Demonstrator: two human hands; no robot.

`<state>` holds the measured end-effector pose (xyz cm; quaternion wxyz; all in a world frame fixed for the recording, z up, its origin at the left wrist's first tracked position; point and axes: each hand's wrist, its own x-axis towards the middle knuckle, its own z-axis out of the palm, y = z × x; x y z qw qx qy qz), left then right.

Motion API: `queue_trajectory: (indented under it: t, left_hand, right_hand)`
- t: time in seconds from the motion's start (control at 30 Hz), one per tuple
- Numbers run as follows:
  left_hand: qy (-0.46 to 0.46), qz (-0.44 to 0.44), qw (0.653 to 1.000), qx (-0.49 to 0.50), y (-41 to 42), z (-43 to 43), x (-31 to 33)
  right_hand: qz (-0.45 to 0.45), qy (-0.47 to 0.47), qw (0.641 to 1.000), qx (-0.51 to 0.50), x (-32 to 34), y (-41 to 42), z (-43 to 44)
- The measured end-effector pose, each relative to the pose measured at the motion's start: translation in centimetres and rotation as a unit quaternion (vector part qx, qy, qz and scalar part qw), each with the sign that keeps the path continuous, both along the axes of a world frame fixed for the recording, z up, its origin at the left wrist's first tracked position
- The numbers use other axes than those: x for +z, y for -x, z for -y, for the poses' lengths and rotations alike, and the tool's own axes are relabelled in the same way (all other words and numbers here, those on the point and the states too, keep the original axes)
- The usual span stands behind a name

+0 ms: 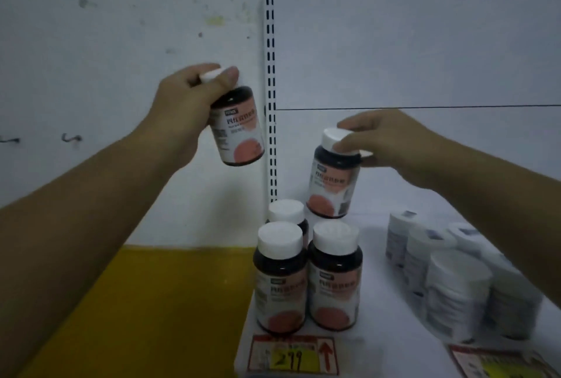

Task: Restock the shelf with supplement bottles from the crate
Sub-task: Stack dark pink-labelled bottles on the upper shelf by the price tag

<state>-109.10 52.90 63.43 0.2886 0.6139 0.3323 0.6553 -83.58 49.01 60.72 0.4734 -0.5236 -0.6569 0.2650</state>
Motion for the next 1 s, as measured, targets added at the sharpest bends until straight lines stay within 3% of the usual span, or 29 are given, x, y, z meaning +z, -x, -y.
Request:
queue_trajectory:
  t: [0.17,0.47,0.67,0.87,1.0]
  left_hand:
    - [0.135,-0.065,0.979,-0.14,-1.6,-6.3,-5.8]
    - [0.275,-0.068,0.932,-0.227,-5.0,-6.6,-13.0]
    - [0.299,-0.088,0.921,-0.234,-5.3,-5.7,-12.5]
    - [0.295,-0.166,0.921,-0.195,-5.4,-5.6,-11.7]
    - [0.202,-0.306,0.925,-0.102,-4.9,-6.2,-10.2]
  right_hand:
    - [0.063,0.13,0.988,0.046,-2.2,0.6,-1.8]
    - [0.042,0.221,0.969,0.103,-5.5,0.0,-2.2]
    - [0.052,0.228,0.966,0.108,-5.8,0.3,-1.8]
    - [0.124,0.191,0.973,0.025,-5.8,1.2,-1.0]
    - [0.136,0.157,0.978,-0.003,-5.5,1.3,-0.6]
